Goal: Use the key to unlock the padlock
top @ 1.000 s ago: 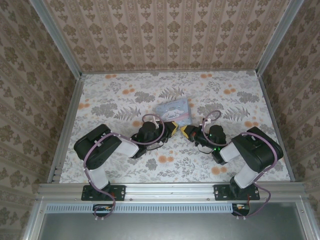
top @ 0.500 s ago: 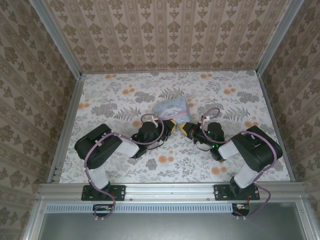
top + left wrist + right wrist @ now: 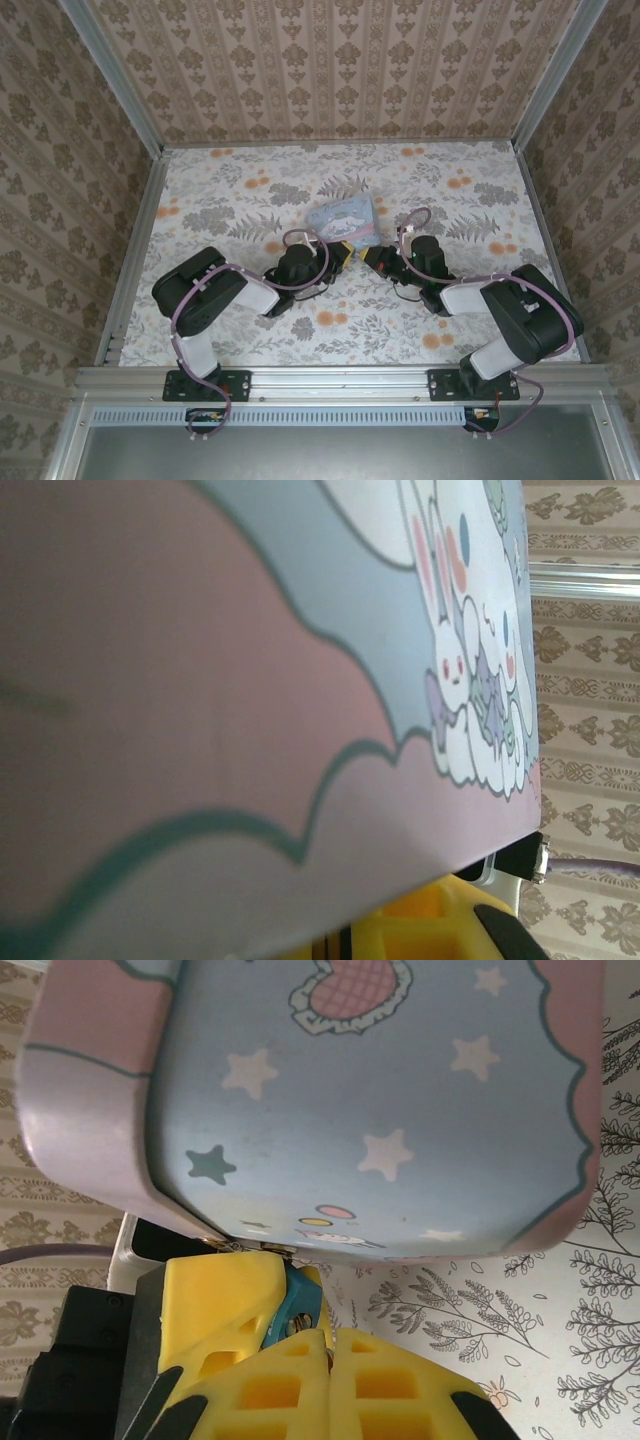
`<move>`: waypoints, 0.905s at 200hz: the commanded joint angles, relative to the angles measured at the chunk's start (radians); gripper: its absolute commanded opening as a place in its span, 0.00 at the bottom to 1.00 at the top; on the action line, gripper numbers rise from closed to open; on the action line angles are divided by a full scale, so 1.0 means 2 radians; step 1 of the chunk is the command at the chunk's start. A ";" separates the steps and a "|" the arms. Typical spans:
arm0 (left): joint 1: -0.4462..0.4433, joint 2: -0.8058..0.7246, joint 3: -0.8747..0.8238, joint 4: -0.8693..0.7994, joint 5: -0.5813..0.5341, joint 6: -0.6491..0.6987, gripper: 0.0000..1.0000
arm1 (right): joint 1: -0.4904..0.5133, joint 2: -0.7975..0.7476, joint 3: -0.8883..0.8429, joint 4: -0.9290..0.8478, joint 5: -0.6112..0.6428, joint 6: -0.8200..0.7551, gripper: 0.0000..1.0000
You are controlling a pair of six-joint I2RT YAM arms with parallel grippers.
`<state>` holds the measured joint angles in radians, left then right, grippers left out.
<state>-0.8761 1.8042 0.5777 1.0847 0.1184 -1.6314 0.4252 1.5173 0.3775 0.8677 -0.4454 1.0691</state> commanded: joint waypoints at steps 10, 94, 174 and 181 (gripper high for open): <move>-0.039 0.001 0.017 0.053 0.094 -0.006 0.00 | 0.010 0.027 0.009 0.091 -0.030 0.052 0.00; -0.040 -0.002 0.019 0.050 0.096 -0.004 0.00 | 0.010 0.064 0.030 0.185 -0.029 0.277 0.00; -0.039 -0.011 0.015 0.039 0.102 0.001 0.00 | 0.011 -0.030 0.072 -0.062 -0.053 -0.052 0.00; -0.040 -0.013 0.014 0.037 0.103 0.002 0.00 | 0.011 -0.034 0.071 -0.062 -0.054 -0.067 0.00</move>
<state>-0.8757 1.8053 0.5777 1.1046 0.0696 -1.6314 0.4129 1.5307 0.4400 0.8143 -0.4759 1.2270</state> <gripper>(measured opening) 0.095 0.067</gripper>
